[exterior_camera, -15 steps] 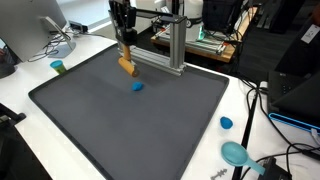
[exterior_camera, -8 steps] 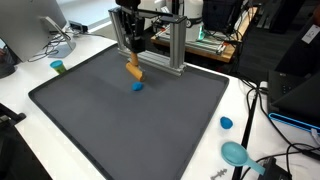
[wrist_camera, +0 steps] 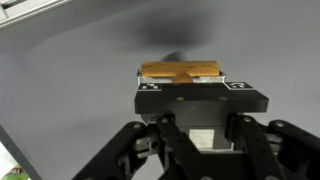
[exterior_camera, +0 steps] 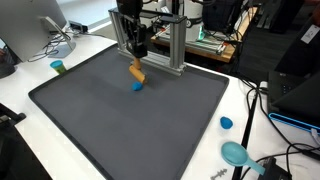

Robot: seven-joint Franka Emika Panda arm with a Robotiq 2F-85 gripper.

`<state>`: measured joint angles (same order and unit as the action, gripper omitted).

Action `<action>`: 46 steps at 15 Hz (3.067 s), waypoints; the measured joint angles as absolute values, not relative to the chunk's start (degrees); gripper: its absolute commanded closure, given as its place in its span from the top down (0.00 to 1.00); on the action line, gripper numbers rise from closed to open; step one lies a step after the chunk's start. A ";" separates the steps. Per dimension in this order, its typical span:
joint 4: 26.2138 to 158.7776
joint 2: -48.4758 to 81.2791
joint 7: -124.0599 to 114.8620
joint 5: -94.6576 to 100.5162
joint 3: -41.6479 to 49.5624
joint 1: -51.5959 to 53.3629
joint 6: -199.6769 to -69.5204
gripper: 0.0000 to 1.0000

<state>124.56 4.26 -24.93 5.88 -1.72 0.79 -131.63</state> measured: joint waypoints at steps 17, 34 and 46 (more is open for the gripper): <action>124.53 7.26 -25.00 5.01 -0.72 0.79 -134.57 0.22; 124.23 9.38 -27.19 3.90 0.26 0.88 -138.32 0.22; 123.83 10.39 -26.88 3.84 0.20 1.33 -137.21 0.22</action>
